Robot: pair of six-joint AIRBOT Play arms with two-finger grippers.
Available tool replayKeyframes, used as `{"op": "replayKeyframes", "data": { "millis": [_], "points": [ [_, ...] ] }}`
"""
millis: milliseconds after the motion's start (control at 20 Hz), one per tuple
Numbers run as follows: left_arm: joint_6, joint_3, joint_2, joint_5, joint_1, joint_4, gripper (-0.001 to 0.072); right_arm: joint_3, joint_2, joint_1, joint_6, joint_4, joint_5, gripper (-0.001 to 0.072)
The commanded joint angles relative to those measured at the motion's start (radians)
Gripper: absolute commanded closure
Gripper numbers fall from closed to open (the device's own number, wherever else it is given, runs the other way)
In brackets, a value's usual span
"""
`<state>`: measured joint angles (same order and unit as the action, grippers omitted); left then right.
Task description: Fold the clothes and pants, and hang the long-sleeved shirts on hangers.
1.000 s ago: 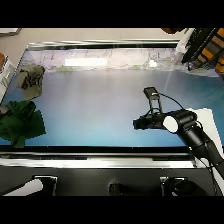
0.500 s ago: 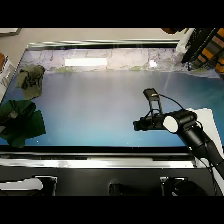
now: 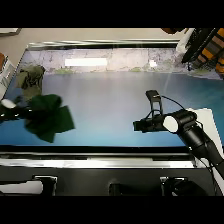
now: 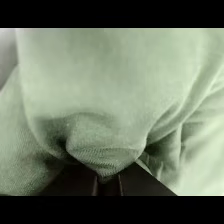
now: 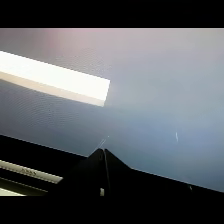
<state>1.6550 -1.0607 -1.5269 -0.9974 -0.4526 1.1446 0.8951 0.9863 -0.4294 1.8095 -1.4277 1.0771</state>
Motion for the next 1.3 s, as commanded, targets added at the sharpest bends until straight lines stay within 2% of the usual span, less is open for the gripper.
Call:
{"op": "replayKeyframes", "data": {
  "millis": [0,150,250,350,450,500,550,600,650,700,800,850,1000,1100,1250],
  "points": [
    [-0.022,-0.005,0.025,0.011,0.298,-0.214,0.0693,0.001,-0.003,-0.001,0.059,0.002,0.055,0.0681],
    [0.104,-0.005,0.023,0.179,0.578,-0.255,0.0693,0.001,-0.023,-0.001,0.062,0.002,0.083,0.0681],
    [0.195,-0.005,0.007,0.305,0.715,-0.255,0.0693,0.001,-0.043,-0.001,0.062,0.002,0.110,0.0682],
    [0.261,-0.005,-0.022,0.402,0.801,-0.256,0.0691,0.001,-0.052,-0.001,0.061,0.001,0.127,0.0681],
    [0.285,-0.005,-0.040,0.435,0.828,-0.256,0.0685,0.001,-0.047,-0.001,0.063,0.001,0.105,0.0681],
    [0.287,-0.006,-0.035,0.422,0.818,-0.257,0.0634,0.000,-0.044,-0.001,0.081,0.002,0.076,0.0676],
    [0.285,-0.009,-0.023,0.394,0.797,-0.259,0.0498,0.000,-0.038,-0.001,0.140,0.002,0.037,0.0625],
    [0.277,-0.014,-0.003,0.357,0.764,-0.258,0.0281,0.000,-0.028,0.002,0.236,0.006,-0.015,0.0472],
    [0.249,-0.016,0.024,0.324,0.722,-0.258,0.0191,0.001,-0.018,0.002,0.323,0.005,-0.069,0.0309],
    [0.202,-0.016,0.064,0.285,0.668,-0.258,0.0187,0.001,-0.008,0.008,0.379,0.005,-0.114,0.0278],
    [0.108,-0.016,0.154,0.185,0.543,-0.258,0.0185,0.001,0.009,0.112,0.393,0.111,-0.132,0.0276],
    [0.059,-0.016,0.198,0.132,0.478,-0.254,0.0185,0.001,0.018,0.188,0.366,0.176,-0.126,0.0275],
    [-0.051,-0.015,0.301,-0.005,0.296,-0.251,0.0185,0.001,0.095,0.373,0.096,0.358,-0.105,0.0276],
    [-0.063,-0.015,0.323,-0.041,0.212,-0.251,0.0185,-0.002,0.199,0.367,-0.064,0.458,-0.072,0.0276],
    [-0.063,-0.015,0.320,-0.061,0.152,-0.251,0.0185,-0.002,0.359,0.281,-0.254,0.619,-0.101,0.0277]
  ]
}}
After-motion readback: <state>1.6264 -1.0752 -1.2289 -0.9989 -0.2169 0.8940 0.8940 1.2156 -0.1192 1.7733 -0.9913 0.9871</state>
